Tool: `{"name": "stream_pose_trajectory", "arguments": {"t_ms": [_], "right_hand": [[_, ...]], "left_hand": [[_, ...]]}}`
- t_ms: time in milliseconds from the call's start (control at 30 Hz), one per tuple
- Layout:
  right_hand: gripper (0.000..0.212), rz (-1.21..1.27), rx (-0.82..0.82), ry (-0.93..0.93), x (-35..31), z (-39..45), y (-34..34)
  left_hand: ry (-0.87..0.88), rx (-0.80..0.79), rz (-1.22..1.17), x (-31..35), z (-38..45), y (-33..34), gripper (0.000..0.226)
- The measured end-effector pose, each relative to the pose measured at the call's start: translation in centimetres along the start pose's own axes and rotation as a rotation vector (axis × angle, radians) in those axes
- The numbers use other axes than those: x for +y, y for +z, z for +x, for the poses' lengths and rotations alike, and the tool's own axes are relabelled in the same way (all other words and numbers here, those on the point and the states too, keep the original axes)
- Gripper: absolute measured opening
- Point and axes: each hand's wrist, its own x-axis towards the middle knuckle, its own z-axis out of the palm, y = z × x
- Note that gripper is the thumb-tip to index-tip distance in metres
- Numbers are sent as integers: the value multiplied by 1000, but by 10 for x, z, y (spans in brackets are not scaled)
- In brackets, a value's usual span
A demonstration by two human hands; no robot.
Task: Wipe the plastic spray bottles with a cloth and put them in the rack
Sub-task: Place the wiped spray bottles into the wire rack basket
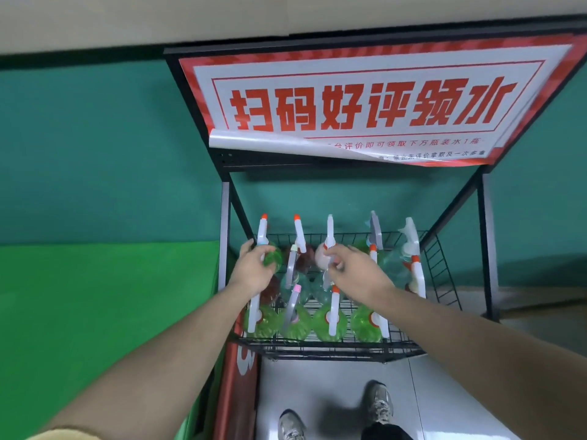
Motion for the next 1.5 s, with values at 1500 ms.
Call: {"name": "stream_pose_trajectory", "arguments": {"t_ms": [1500], "right_hand": [[47,-203,-74,58,-46,137,30]], "left_hand": [[-24,9,41,12,55,-11,55]]}}
